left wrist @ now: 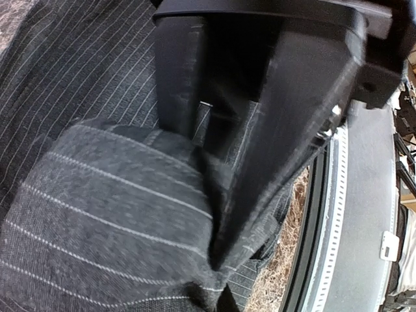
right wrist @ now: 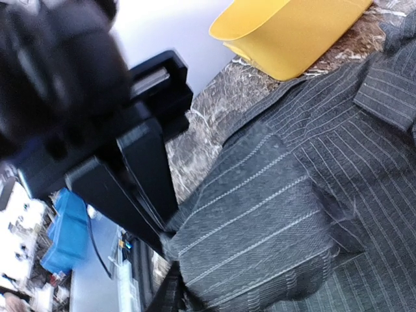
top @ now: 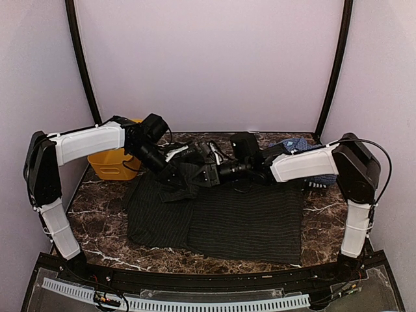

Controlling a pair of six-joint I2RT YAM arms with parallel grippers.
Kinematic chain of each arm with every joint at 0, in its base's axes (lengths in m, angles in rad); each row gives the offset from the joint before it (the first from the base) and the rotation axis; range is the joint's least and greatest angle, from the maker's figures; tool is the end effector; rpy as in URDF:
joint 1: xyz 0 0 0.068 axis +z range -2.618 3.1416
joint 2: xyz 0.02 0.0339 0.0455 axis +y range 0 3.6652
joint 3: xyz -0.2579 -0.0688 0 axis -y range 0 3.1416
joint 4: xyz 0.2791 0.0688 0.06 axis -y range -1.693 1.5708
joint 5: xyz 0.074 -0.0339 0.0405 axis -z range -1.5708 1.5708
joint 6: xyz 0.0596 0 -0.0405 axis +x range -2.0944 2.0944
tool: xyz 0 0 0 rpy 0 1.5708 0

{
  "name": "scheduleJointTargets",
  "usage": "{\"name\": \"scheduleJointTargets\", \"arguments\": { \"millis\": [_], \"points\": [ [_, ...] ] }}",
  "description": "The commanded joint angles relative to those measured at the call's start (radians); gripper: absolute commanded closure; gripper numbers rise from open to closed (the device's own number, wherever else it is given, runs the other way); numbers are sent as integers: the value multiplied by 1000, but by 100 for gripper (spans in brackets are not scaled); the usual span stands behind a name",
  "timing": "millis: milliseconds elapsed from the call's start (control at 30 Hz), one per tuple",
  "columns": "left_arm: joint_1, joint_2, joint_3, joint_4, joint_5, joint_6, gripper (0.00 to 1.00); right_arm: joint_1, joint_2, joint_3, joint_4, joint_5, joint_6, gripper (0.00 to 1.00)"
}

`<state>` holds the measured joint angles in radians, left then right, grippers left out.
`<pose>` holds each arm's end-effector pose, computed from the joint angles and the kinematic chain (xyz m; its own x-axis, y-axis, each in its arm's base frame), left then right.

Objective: Fold and stack the long sleeve shirts
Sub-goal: Pass from the left arm to the right

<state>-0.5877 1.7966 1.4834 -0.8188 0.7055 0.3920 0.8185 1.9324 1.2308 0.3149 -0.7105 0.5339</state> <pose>0.3218 -0.2609 0.2279 -0.4474 0.6475 -0.6169 0.8898 0.2526 -0.3802 0.2952 0.3723 0.1755 -0.7135 -0.1979 -0.6721 -0.7006 0.2064 0.6831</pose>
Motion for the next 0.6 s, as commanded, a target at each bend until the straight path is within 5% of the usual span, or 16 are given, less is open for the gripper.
{"name": "scheduleJointTargets", "arguments": {
  "millis": [0,33,367,567],
  "points": [
    [-6,-53,-20,38,-22,-29,97,2,-4,-41,123,-37,64,93],
    [-6,-64,-27,58,-31,-37,95,2,-9,-56,147,-31,76,100],
    [42,-278,-333,520,11,-341,40,-4,-37,-104,302,16,208,100],
    [72,-308,-456,751,31,-575,23,-7,-10,-110,465,-25,345,100]
  ]
}}
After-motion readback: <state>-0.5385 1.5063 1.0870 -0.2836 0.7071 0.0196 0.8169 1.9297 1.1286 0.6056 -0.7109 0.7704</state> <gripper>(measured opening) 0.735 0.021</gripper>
